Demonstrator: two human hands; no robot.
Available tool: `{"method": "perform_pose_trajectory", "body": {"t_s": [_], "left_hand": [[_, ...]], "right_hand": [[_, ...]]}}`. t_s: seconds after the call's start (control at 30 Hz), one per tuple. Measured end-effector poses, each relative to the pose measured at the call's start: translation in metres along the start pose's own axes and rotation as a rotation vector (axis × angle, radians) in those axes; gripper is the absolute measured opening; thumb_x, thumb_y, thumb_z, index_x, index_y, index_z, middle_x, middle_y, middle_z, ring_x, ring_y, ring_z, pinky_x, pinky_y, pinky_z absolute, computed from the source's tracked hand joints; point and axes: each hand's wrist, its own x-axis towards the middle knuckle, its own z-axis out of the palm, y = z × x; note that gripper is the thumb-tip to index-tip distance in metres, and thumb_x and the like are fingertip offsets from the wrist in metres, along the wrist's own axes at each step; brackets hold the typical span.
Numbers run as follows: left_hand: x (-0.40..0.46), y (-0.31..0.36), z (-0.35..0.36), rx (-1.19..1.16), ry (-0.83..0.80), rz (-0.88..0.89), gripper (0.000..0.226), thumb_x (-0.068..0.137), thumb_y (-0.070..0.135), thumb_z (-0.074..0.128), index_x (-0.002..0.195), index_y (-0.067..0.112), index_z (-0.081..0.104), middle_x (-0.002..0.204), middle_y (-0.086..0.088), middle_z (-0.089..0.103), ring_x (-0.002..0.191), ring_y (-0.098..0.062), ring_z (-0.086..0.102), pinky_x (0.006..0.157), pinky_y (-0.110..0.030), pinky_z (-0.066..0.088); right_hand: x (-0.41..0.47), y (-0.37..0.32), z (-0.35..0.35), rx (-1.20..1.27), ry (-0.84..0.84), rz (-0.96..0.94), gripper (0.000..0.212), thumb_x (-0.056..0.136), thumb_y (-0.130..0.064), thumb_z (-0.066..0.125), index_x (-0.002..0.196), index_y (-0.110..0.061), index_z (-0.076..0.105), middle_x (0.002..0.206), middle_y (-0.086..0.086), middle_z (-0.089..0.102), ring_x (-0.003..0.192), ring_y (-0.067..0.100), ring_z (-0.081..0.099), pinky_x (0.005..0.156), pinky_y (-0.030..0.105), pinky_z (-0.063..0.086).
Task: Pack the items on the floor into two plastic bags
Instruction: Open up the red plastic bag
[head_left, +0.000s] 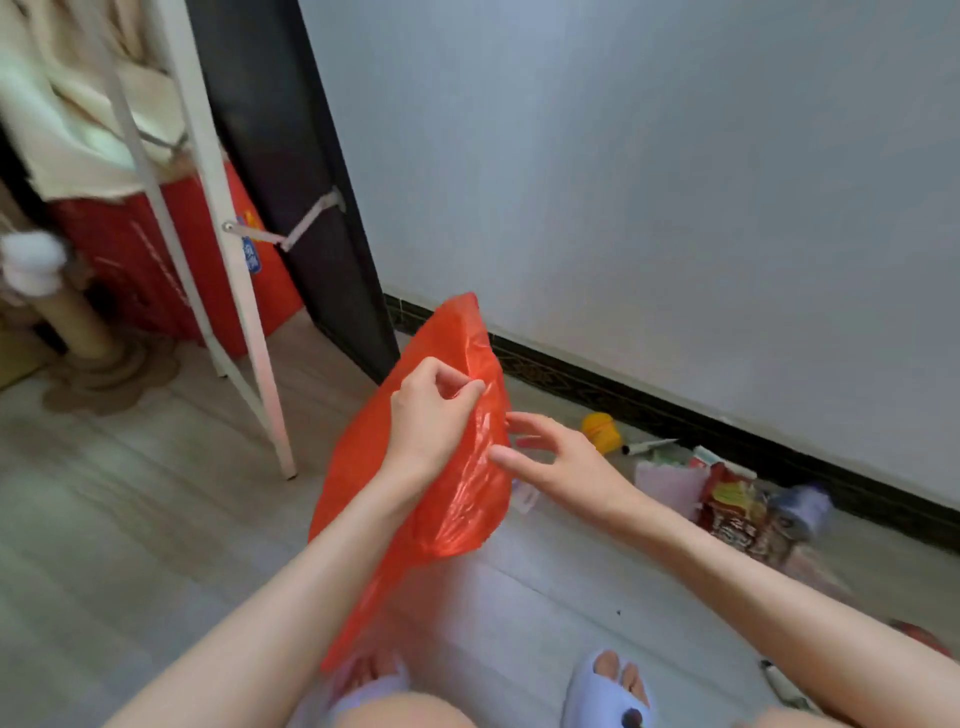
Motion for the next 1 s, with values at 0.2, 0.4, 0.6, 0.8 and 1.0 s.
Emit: {"method": "perform_pose_trajectory", "body": {"t_s": [0.2,0.4,0.6,0.8,1.0], "left_hand": [[0.014,0.082,0.005,-0.201,-0.095,-0.069,0.011,0.079,0.022,0.069,0.074,0.016,0.061,0.075,0.005,0.062,0.082,-0.015,0.061,0.075,-0.028,0.047],[0.004,0.112,-0.014,-0.372,-0.242,0.032,0.015,0.085,0.026,0.064,0.095,0.014,0.061,0.098,-0.002,0.065,0.090,-0.014,0.065,0.071,-0.023,0.055],[-0.039,0.106,-0.023,-0.199,-0.449,0.415,0.064,0.063,0.053,0.069,0.120,0.033,0.047,0.124,0.020,0.047,0.116,0.007,0.045,0.092,-0.011,0.039],[-0.049,0.100,-0.015,-0.117,-0.317,0.376,0.020,0.074,0.035,0.072,0.087,0.022,0.062,0.091,0.011,0.064,0.087,0.000,0.060,0.078,-0.024,0.050],[-0.046,0.097,-0.022,-0.006,-0.375,0.248,0.023,0.074,0.024,0.075,0.095,0.025,0.066,0.087,0.010,0.069,0.080,-0.001,0.063,0.075,-0.017,0.048]], "right_hand": [[-0.002,-0.038,-0.047,-0.014,0.248,-0.068,0.041,0.074,-0.029,0.073,0.111,-0.015,0.064,0.104,-0.003,0.065,0.098,0.009,0.060,0.090,0.025,0.046],[-0.003,-0.056,-0.088,0.299,0.484,-0.072,0.017,0.082,-0.015,0.063,0.067,-0.019,0.069,0.070,0.000,0.069,0.066,0.009,0.061,0.070,0.028,0.048],[-0.011,-0.046,-0.095,0.371,0.592,0.004,0.023,0.083,-0.019,0.062,0.063,-0.011,0.067,0.061,0.004,0.063,0.058,0.012,0.053,0.063,0.029,0.043],[-0.003,-0.047,-0.083,0.174,0.547,0.034,0.030,0.081,-0.026,0.063,0.053,-0.016,0.062,0.054,0.001,0.058,0.057,0.013,0.050,0.061,0.028,0.041],[-0.009,-0.044,-0.079,0.266,0.394,0.031,0.021,0.081,-0.027,0.067,0.064,-0.015,0.068,0.064,0.001,0.064,0.061,0.010,0.055,0.064,0.027,0.043]]}}
